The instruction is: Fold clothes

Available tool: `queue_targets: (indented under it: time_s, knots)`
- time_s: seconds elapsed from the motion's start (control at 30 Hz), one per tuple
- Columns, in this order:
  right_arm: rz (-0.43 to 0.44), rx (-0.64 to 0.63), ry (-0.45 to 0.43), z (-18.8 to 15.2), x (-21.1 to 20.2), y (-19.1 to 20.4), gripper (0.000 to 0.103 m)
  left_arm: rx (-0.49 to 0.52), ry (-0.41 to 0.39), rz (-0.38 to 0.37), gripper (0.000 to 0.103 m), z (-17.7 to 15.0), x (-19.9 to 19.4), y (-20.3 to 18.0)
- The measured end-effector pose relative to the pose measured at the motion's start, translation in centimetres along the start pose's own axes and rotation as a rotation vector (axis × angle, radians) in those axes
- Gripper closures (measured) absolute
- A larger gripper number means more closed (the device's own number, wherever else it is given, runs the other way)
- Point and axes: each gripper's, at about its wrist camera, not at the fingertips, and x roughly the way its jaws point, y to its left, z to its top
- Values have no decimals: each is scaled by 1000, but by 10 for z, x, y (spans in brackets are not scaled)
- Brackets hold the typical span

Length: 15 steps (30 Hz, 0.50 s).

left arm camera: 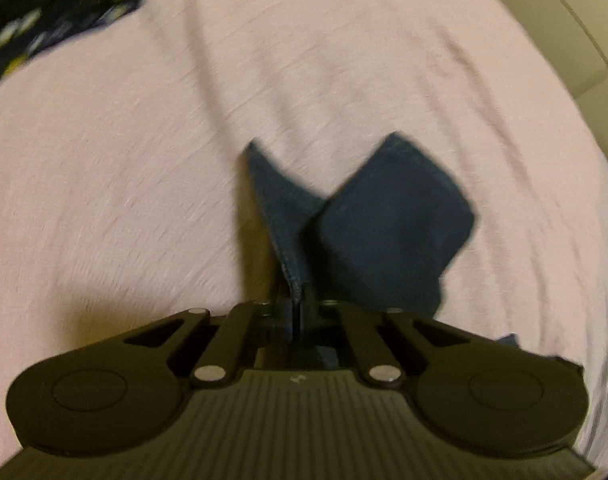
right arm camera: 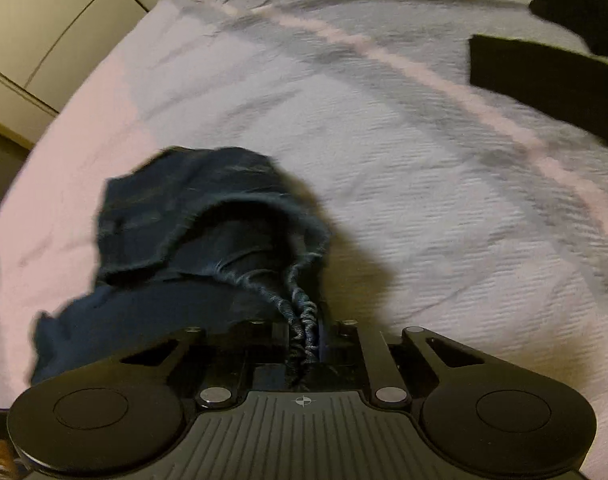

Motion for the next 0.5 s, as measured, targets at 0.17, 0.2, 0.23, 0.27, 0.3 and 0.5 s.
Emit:
queue_targets:
  time_s: [0.17,0.2,0.23,0.27,0.3,0.5]
  knots:
    - [185,118,-54,70,-30,45,94,116,-190,-33,102,58,-69,-52]
    - [223,141,-66,85,-36,54,94,138,-231,-39,102,71,-83,-63]
    - [260,167,-81,101,-44,63,94,160,-272,-45,102,83,-98,-74]
    - [307,197,-101,118,-54,70,94,183,-312,-52,102,95,-112,-85]
    - [365,226,-124,135,-65,77,94,205,-353,-58,102,107,-127,-95]
    - [611,273,-218,169,-150,74,95,159,-445,-68,100,65,-197,-40]
